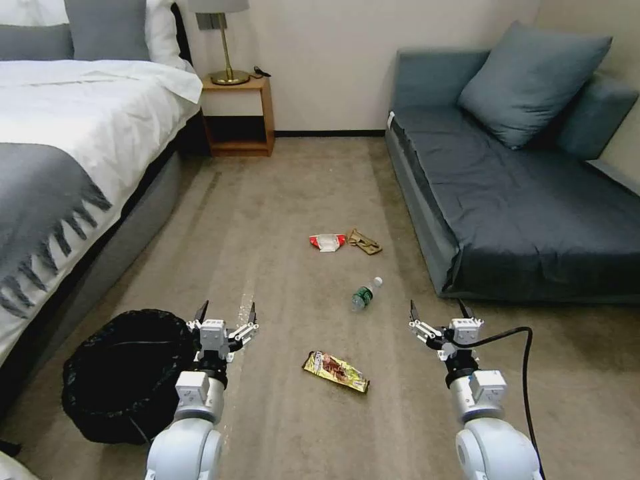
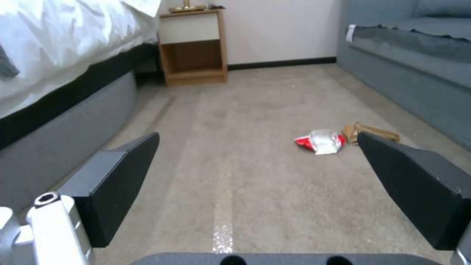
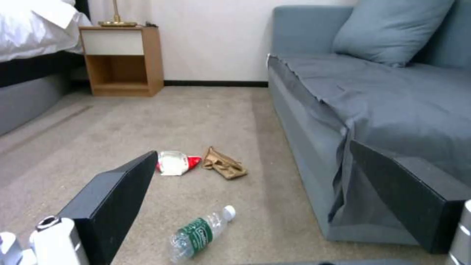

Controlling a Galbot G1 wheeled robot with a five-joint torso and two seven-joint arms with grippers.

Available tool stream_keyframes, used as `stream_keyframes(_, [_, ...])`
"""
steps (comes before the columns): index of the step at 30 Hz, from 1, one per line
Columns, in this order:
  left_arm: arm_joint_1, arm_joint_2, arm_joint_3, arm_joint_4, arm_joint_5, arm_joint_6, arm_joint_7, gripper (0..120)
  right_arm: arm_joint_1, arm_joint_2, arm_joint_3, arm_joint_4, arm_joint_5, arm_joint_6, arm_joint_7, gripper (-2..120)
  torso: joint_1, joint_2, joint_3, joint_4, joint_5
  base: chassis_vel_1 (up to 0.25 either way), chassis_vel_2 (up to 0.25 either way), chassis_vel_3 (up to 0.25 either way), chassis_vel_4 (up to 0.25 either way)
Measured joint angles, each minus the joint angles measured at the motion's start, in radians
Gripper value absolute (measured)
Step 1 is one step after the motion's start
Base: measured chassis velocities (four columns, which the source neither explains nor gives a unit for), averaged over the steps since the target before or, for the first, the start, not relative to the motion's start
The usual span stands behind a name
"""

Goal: Pick up the trash bin, then pick up the garbage on the floor and place it into the trash bin.

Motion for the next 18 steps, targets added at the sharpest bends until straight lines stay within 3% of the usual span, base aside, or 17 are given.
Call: stream_keyframes(18, [0.000,0.000,0.000,0.000,0.000,0.000,0.000,100,0.000,0.000,0.000,0.000,0.000,0.000,0.000,100,0.000,0.000,0.000,0.0000,0.0000,0.000,0.000,0.000,0.000])
